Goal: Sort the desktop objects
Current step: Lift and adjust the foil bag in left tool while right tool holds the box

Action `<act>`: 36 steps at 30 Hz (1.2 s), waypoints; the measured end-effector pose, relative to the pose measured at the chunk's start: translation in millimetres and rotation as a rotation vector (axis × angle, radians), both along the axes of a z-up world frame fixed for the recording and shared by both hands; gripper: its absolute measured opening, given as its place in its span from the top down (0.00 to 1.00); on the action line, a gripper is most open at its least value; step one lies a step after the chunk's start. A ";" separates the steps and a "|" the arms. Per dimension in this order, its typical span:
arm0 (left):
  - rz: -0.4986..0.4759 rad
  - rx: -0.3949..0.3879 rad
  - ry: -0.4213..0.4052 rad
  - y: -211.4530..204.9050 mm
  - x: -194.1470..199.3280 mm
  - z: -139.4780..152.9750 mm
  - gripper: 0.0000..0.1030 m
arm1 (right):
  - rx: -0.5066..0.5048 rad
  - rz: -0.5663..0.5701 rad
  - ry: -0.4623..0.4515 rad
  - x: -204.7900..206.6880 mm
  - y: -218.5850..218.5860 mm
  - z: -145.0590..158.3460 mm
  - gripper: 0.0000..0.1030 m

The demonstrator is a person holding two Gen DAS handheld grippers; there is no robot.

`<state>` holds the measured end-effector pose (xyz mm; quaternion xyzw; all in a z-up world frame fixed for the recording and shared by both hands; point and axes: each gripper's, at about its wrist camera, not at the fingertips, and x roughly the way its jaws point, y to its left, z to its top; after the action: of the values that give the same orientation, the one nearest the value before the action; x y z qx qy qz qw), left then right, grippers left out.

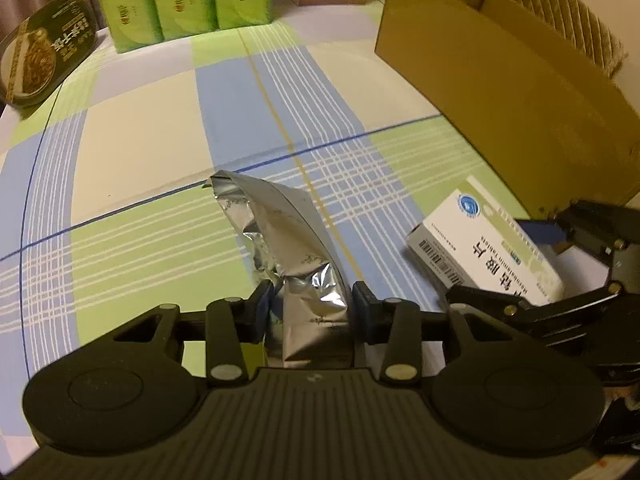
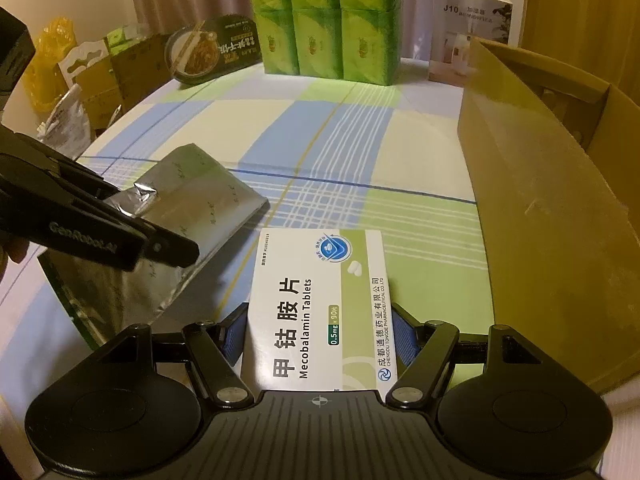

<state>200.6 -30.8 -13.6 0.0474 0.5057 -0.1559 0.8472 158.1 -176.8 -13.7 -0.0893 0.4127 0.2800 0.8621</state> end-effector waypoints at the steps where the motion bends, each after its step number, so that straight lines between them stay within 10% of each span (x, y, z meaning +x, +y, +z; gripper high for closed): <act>1: 0.002 -0.004 -0.001 1.0 -0.6 1.2 0.65 | 0.003 -0.002 0.000 -0.5 -0.5 0.2 0.34; 30: 0.056 -0.261 -0.167 24.4 -5.1 65.8 0.66 | 0.101 -0.028 -0.134 -6.7 -6.4 34.6 0.34; 36: 0.041 -0.271 -0.224 15.4 -9.8 91.9 0.82 | 0.106 -0.025 -0.192 -14.1 -6.9 52.6 0.34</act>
<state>190.9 -15.4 78.2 -0.0605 0.3835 -0.1991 0.8998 144.0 -183.7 38.9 -0.0650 0.3137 0.2809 0.9047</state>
